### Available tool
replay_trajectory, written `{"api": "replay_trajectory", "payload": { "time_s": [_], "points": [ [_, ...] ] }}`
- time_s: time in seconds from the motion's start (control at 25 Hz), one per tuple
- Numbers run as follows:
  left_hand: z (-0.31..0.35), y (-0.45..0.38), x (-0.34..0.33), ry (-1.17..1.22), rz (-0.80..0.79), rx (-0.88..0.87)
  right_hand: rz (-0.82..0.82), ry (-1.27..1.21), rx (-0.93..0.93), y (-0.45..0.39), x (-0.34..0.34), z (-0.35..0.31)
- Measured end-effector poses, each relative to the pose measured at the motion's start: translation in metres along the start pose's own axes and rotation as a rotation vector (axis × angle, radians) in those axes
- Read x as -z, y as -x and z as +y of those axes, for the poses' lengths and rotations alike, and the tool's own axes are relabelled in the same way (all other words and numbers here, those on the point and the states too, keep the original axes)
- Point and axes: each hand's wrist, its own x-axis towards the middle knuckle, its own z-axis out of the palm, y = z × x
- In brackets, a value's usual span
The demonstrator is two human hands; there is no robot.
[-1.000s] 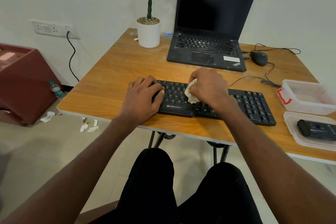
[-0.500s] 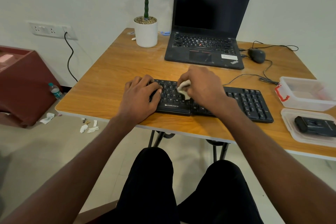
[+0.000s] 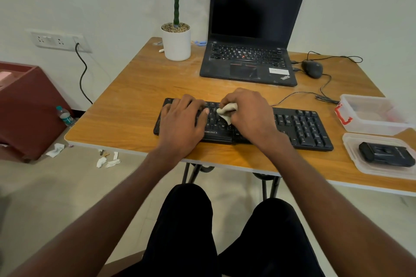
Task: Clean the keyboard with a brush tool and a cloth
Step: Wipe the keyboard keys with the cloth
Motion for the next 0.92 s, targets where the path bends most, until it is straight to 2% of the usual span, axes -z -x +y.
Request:
{"api": "replay_trajectory", "payload": {
  "time_s": [0.2,0.32,0.4,0.52,0.76,0.92],
  "points": [
    [0.0,0.003,-0.012,-0.058,0.0,-0.037,-0.03,0.135,-0.08,0.001,0.007,0.022],
    [0.003,0.002,-0.014,-0.08,0.002,-0.067,0.048,0.192,-0.136,0.004,0.012,0.032],
    [0.004,0.003,-0.013,-0.082,0.0,-0.066,0.101,0.136,-0.117,0.001,0.005,0.02],
    [0.003,0.004,-0.01,-0.109,-0.022,-0.044,0.026,0.123,-0.026,0.002,-0.008,0.005],
    [0.004,0.003,-0.011,-0.082,-0.03,-0.045,0.031,0.199,-0.193,0.023,0.015,0.041],
    [0.005,0.003,-0.012,-0.069,-0.03,-0.04,-0.051,0.106,-0.118,0.036,0.006,0.033]
  ]
}}
